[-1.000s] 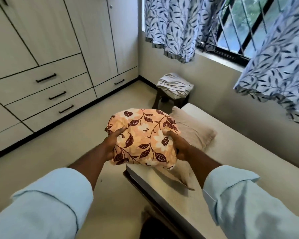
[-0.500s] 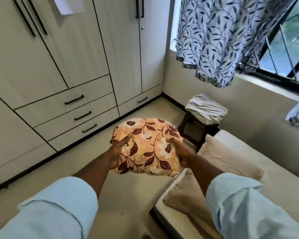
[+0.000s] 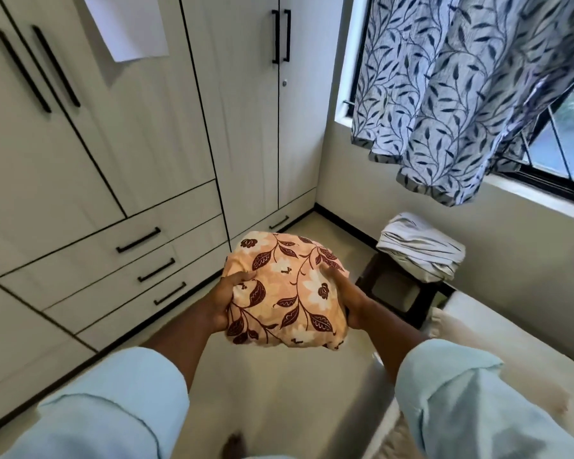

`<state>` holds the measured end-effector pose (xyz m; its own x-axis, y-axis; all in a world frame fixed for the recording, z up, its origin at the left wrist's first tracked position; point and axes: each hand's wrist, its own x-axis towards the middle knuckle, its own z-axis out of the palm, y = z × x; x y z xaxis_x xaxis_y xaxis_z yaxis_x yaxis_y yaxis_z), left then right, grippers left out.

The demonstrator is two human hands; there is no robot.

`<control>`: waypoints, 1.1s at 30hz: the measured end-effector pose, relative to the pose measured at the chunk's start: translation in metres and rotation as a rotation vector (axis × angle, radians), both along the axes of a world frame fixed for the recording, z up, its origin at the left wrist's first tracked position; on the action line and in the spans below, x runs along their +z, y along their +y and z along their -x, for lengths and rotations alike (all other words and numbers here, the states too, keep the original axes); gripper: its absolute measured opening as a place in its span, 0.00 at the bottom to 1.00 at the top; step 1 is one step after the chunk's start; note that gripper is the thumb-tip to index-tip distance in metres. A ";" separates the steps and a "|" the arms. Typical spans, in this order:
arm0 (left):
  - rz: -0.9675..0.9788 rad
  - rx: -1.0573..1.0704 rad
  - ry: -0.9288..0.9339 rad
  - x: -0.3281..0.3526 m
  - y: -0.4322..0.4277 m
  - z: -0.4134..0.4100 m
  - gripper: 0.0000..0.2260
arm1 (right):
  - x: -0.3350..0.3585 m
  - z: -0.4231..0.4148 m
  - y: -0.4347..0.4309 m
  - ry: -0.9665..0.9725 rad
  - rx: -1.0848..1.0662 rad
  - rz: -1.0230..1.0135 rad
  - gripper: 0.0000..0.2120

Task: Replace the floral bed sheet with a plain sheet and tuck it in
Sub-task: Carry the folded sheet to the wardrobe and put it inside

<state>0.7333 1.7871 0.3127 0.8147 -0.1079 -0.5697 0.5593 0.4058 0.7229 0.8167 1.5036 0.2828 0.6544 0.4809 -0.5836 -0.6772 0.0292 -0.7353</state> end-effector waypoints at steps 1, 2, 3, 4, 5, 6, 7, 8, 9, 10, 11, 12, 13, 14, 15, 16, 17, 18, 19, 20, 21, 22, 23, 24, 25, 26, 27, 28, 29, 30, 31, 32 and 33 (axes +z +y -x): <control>0.014 -0.013 -0.010 0.002 0.010 -0.015 0.26 | 0.002 -0.013 0.011 -0.009 -0.008 0.003 0.33; 0.023 -0.022 -0.009 0.003 0.023 -0.033 0.25 | 0.004 -0.030 0.023 -0.010 -0.016 0.004 0.33; 0.037 -0.033 -0.017 0.007 0.031 -0.047 0.24 | 0.007 -0.042 0.033 -0.005 -0.015 0.007 0.34; 0.045 -0.042 -0.014 0.012 0.039 -0.060 0.23 | 0.011 -0.054 0.041 -0.009 -0.015 0.024 0.35; 0.049 -0.055 -0.022 0.016 0.051 -0.080 0.22 | 0.013 -0.071 0.053 -0.018 -0.035 0.042 0.35; 0.043 -0.058 -0.024 0.019 0.060 -0.095 0.22 | 0.014 -0.084 0.061 -0.024 -0.048 0.057 0.35; 0.037 -0.051 -0.023 0.022 0.069 -0.112 0.22 | 0.016 -0.098 0.070 -0.023 -0.066 0.051 0.35; 0.034 -0.043 -0.021 0.026 0.075 -0.126 0.22 | 0.015 -0.109 0.076 -0.016 -0.072 0.045 0.34; 0.031 -0.041 -0.028 0.030 0.079 -0.139 0.22 | 0.018 -0.119 0.082 -0.004 -0.070 0.044 0.35; 0.042 -0.029 -0.039 0.033 0.081 -0.146 0.22 | 0.019 -0.125 0.084 0.005 -0.065 0.050 0.35; 0.042 -0.020 -0.039 0.034 0.087 -0.164 0.23 | 0.018 -0.140 0.092 0.008 -0.077 0.058 0.35; 0.049 -0.008 -0.052 0.035 0.091 -0.177 0.24 | 0.016 -0.150 0.096 0.003 -0.083 0.068 0.35; 0.044 0.003 -0.054 0.034 0.095 -0.190 0.25 | 0.015 -0.161 0.099 -0.008 -0.092 0.067 0.35; 0.038 0.009 -0.052 0.032 0.097 -0.208 0.26 | 0.014 -0.177 0.101 -0.011 -0.101 0.065 0.35; 0.034 0.007 -0.047 0.032 0.098 -0.219 0.27 | 0.013 -0.188 0.103 -0.011 -0.102 0.070 0.35; 0.035 0.005 -0.040 0.031 0.098 -0.229 0.28 | 0.013 -0.198 0.103 -0.005 -0.098 0.077 0.36; 0.037 -0.008 -0.037 0.029 0.098 -0.246 0.28 | 0.011 -0.216 0.104 -0.001 -0.094 0.090 0.36; 0.043 -0.012 -0.038 0.027 0.097 -0.259 0.28 | 0.011 -0.230 0.104 0.005 -0.093 0.104 0.35; 0.038 -0.007 -0.040 0.025 0.097 -0.272 0.27 | 0.011 -0.243 0.104 0.004 -0.096 0.117 0.35; 0.034 0.003 -0.037 0.026 0.097 -0.289 0.26 | 0.012 -0.262 0.105 0.001 -0.090 0.133 0.34; 0.034 0.019 -0.036 0.025 0.097 -0.304 0.26 | 0.012 -0.278 0.105 0.001 -0.086 0.158 0.33; 0.048 0.038 -0.040 0.025 0.094 -0.322 0.25 | 0.014 -0.298 0.104 -0.003 -0.071 0.180 0.33; 0.067 0.055 -0.042 0.026 0.092 -0.338 0.24 | 0.016 -0.318 0.105 -0.006 -0.058 0.203 0.34; 0.079 0.079 -0.043 0.027 0.090 -0.350 0.23 | 0.017 -0.333 0.105 -0.017 -0.040 0.232 0.37; 0.086 0.103 -0.040 0.027 0.086 -0.369 0.23 | 0.019 -0.356 0.104 -0.038 -0.006 0.275 0.41; 0.091 0.111 -0.040 0.026 0.084 -0.385 0.22 | 0.017 -0.377 0.102 -0.059 0.027 0.331 0.44; 0.097 0.132 -0.043 0.027 0.079 -0.406 0.22 | 0.021 -0.402 0.099 -0.077 0.055 0.401 0.44; 0.094 0.161 -0.046 0.028 0.075 -0.422 0.22 | 0.025 -0.423 0.098 -0.097 0.074 0.473 0.42; 0.082 0.189 -0.052 0.029 0.073 -0.436 0.22 | 0.028 -0.440 0.096 -0.129 0.078 0.542 0.40; 0.086 0.209 -0.061 0.031 0.069 -0.455 0.21 | 0.033 -0.463 0.094 -0.168 0.078 0.586 0.36; 0.086 0.228 -0.062 0.032 0.066 -0.470 0.20 | 0.037 -0.481 0.093 -0.201 0.076 0.614 0.31; 0.099 0.242 -0.063 0.033 0.062 -0.486 0.19 | 0.039 -0.503 0.090 -0.236 0.068 0.633 0.26; 0.123 0.248 -0.064 0.035 0.060 -0.499 0.19 | 0.039 -0.523 0.088 -0.269 0.058 0.658 0.24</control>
<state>1.2324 1.8468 0.3477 0.8587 0.0336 -0.5114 0.3871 0.6115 0.6901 1.3394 1.5914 0.3221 0.8003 0.1229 -0.5868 -0.4571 -0.5084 -0.7298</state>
